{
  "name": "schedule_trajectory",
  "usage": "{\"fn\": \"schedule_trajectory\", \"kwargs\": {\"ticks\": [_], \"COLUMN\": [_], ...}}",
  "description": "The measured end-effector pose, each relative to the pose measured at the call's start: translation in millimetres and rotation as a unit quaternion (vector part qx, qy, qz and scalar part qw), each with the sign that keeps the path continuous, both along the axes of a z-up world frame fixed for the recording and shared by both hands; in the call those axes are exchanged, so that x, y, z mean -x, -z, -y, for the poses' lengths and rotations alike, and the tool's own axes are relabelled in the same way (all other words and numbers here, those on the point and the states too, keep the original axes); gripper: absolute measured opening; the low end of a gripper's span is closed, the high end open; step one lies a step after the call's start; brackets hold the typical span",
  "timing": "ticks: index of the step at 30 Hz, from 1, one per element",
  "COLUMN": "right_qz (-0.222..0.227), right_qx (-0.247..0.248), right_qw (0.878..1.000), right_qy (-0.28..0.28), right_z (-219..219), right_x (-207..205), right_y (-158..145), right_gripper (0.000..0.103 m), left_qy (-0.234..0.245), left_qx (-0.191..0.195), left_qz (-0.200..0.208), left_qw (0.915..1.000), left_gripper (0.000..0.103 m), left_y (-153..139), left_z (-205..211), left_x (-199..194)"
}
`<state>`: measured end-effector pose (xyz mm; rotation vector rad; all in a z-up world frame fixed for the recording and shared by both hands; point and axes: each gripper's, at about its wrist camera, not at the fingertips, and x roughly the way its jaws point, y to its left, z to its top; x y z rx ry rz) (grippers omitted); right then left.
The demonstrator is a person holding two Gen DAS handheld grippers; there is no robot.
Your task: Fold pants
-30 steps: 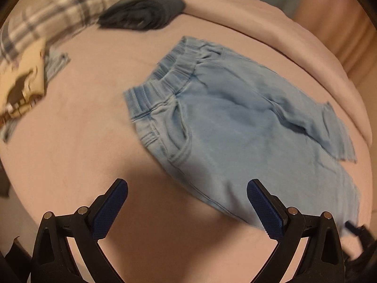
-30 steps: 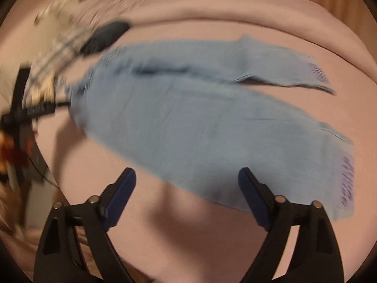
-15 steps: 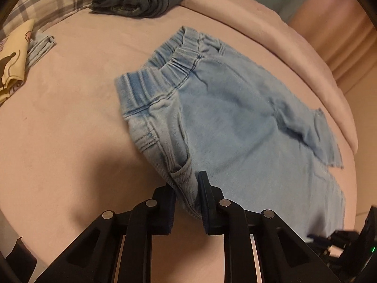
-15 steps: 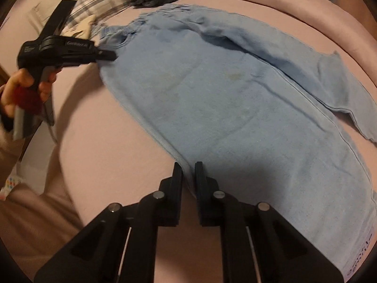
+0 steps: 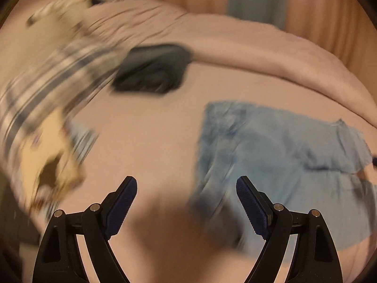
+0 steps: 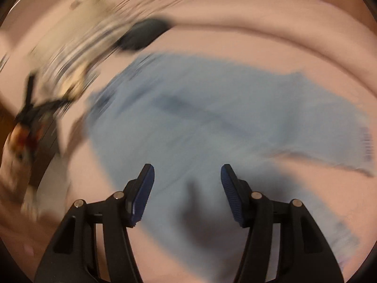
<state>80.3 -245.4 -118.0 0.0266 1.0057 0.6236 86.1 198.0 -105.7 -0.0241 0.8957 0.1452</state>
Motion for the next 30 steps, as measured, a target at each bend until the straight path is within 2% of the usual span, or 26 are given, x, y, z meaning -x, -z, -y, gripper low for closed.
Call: {"fn": "schedule_trajectory", "kwargs": {"ticks": [1,2,3,5,8,9,11,13,16,18,19,20,21,22,23,24,27,28,29,30], "right_qz": [0.008,0.015,0.026,0.041,0.033,0.035,0.033,0.008,-0.038,-0.075,-0.098,-0.104,-0.098,-0.086,-0.076,-0.057,-0.021,-0.002,0.015,0.04], "right_qx": [0.011,0.021,0.037,0.061,0.089,0.105,0.131,0.136,0.142,0.137,0.134,0.145,0.163,0.174,0.179,0.187,0.233,0.263,0.279,0.306], "right_qw": [0.999,0.999,0.998,0.997,0.995,0.994,0.99,0.988,0.985,0.983,0.981,0.978,0.975,0.974,0.973,0.971,0.959,0.95,0.945,0.938], "right_qy": [0.033,0.045,0.047,0.03,-0.009,-0.027,-0.049,-0.068,-0.086,-0.093,-0.103,-0.111,-0.112,-0.12,-0.127,-0.14,-0.161,-0.168,-0.168,-0.156], "right_z": [12,20,22,22,9,2,-12,-16,-20,-19,-17,-17,-19,-20,-21,-24,-33,-40,-43,-45], "right_x": [-24,-39,-60,-97,-151,-167,-189,-211,-235,-239,-238,-234,-231,-226,-222,-214,-199,-194,-192,-194], "right_y": [-1,-2,-2,-2,4,6,12,22,42,55,63,68,70,69,65,58,48,42,37,31], "right_gripper": [0.06,0.061,0.061,0.061,0.059,0.059,0.059,0.059,0.06,0.06,0.06,0.054,0.039,0.038,0.027,0.013,0.01,0.01,0.004,0.003], "left_qy": [0.025,0.067,0.09,0.137,0.165,0.165,0.179,0.183,0.204,0.212,0.214,0.212,0.204,0.197,0.191,0.183,0.163,0.157,0.148,0.145], "left_qx": [-0.004,-0.007,-0.01,-0.039,-0.057,-0.051,-0.015,0.013,0.066,0.054,0.05,0.045,0.036,0.042,0.052,0.058,0.035,0.02,0.0,-0.004], "left_qz": [0.003,0.004,0.006,-0.003,-0.026,-0.033,-0.048,-0.068,-0.121,-0.145,-0.15,-0.152,-0.155,-0.15,-0.141,-0.125,-0.083,-0.07,-0.051,-0.045], "left_qw": [0.9997,0.9977,0.9959,0.9898,0.9843,0.9844,0.9825,0.9807,0.9693,0.9651,0.964,0.9643,0.9658,0.968,0.97,0.9734,0.9824,0.9849,0.9876,0.9884], "left_gripper": [0.086,0.086,0.086,0.086,0.086,0.086,0.086,0.086,0.086,0.086,0.079,0.06,0.051,0.043,0.029,0.027,0.024,0.023,0.023,0.023], "left_y": [3,8,11,25,40,44,50,56,74,86,90,94,98,97,95,90,76,73,69,68], "left_z": [8,20,24,42,46,44,35,27,16,14,14,12,10,7,4,3,9,12,15,14], "left_x": [-19,-47,-62,-112,-160,-175,-200,-211,-216,-214,-213,-214,-214,-213,-213,-211,-202,-199,-196,-198]}}
